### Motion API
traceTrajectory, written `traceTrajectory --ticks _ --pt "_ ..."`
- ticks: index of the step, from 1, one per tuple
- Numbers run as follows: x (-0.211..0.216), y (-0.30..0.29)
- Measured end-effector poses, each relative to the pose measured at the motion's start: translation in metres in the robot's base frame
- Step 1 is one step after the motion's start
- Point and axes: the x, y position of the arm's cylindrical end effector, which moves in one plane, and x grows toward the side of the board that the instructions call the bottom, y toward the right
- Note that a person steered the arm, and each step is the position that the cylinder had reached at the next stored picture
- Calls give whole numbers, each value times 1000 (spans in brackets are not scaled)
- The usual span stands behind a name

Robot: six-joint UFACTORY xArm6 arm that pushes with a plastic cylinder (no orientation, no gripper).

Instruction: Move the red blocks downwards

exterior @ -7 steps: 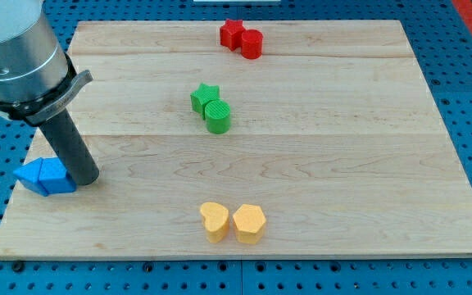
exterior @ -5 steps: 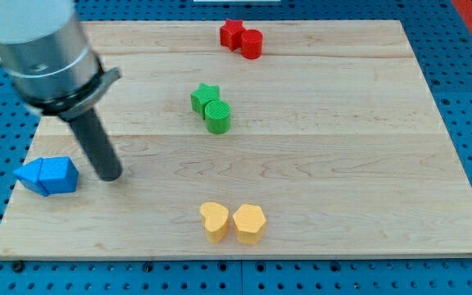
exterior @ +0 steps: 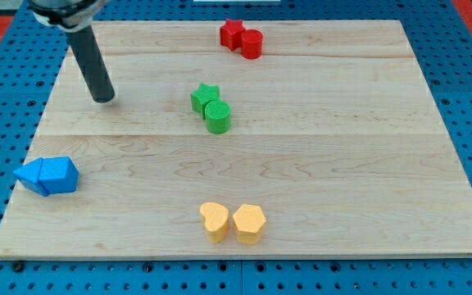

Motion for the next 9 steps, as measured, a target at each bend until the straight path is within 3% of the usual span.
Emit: traceTrajectory --ticks 4,5,8,9 --pt "-138 110" --pt "-157 172" --pt "-130 299" --pt "-125 243"
